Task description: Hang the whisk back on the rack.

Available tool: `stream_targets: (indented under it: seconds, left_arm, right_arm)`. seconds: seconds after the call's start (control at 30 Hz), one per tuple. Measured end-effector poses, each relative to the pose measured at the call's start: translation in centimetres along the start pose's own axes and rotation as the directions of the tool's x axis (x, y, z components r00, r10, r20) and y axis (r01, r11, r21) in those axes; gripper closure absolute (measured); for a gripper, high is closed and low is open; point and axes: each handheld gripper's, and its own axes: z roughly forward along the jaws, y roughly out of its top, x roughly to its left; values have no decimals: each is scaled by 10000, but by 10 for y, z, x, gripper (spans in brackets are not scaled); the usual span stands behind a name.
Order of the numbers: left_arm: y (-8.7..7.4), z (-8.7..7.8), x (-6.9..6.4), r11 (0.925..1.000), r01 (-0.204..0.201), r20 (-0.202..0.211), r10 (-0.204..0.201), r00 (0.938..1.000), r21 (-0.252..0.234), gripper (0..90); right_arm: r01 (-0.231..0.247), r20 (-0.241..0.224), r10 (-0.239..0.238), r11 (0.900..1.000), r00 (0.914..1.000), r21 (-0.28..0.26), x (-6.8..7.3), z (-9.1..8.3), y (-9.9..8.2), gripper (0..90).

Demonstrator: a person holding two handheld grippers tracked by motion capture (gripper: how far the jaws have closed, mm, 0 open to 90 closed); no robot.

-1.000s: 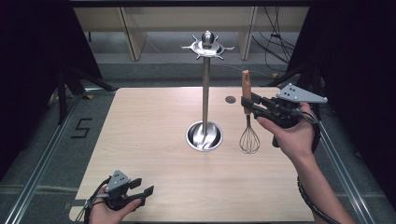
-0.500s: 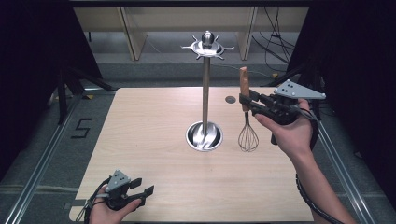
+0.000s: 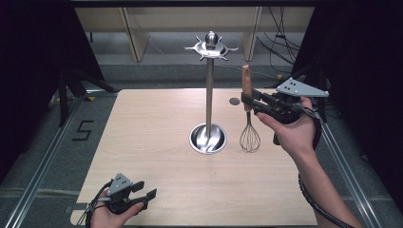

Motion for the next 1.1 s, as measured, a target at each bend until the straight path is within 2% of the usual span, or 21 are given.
stream_targets:
  seconds: [0.1, 0.2, 0.23, 0.3, 0.4, 0.53, 0.63, 0.7, 0.9, 0.93, 0.97, 1.0, 1.1]
  left_arm:
    - [0, 0, 0, 10000, 5, 32, -5, 10000, 10, 412]
    - [0, 0, 0, 10000, 19, 8, -19, 10000, -28, 413]
    - [0, 0, 0, 10000, 4, 12, -4, 10000, -3, 413]
    - [0, 0, 0, 10000, 40, 34, -40, 10000, -24, 413]
    - [0, 1, 0, 10000, 33, 40, -33, 10000, -25, 412]
    - [0, 0, 0, 10000, 22, 47, -22, 10000, -59, 413]
    - [0, 0, 0, 10000, -12, 13, 12, 10000, -24, 413]
    - [0, 0, 0, 10000, 28, 55, -28, 10000, -32, 413]
    - [0, 0, 0, 10000, 9, 49, -9, 10000, -8, 413]
    - [0, 0, 0, 10000, 13, 18, -13, 10000, -75, 413]
    - [0, 0, 0, 10000, 2, 27, -2, 10000, -42, 413]
    - [0, 0, 0, 10000, 14, 32, -14, 10000, -37, 413]
    - [0, 0, 0, 10000, -8, 58, 9, 10000, -37, 413]
  right_arm:
    - [-271, -80, 271, 9996, 9996, 77, 1, 0, 1, 697]
    - [-152, -32, 152, 9999, 9999, -29, -1, 1, 3, 697]
    - [192, -50, -193, 9996, 9998, -190, -3, 3, 4, 697]
    - [117, -45, -118, 9997, 9999, -191, -2, 3, 5, 697]
    - [-240, -99, 240, 9997, 9997, 23, 0, 3, 6, 697]
    - [-123, -81, 122, 9999, 9999, -96, -1, 6, 8, 697]
    - [-264, -148, 263, 9996, 9995, -70, 1, 6, 9, 697]
    - [-48, -65, 47, 9999, 10000, -153, 0, 7, 11, 697]
    - [-137, -116, 135, 9998, 9998, -147, 1, 9, 15, 697]
    - [-91, -133, 89, 9998, 9999, -157, 0, 9, 15, 697]
    - [153, -82, -155, 9994, 9998, -295, -1, 11, 15, 697]
    - [-147, -97, 146, 9998, 9998, -128, 1, 11, 15, 697]
    - [-181, -94, 179, 9997, 9998, -171, 2, 11, 15, 697]
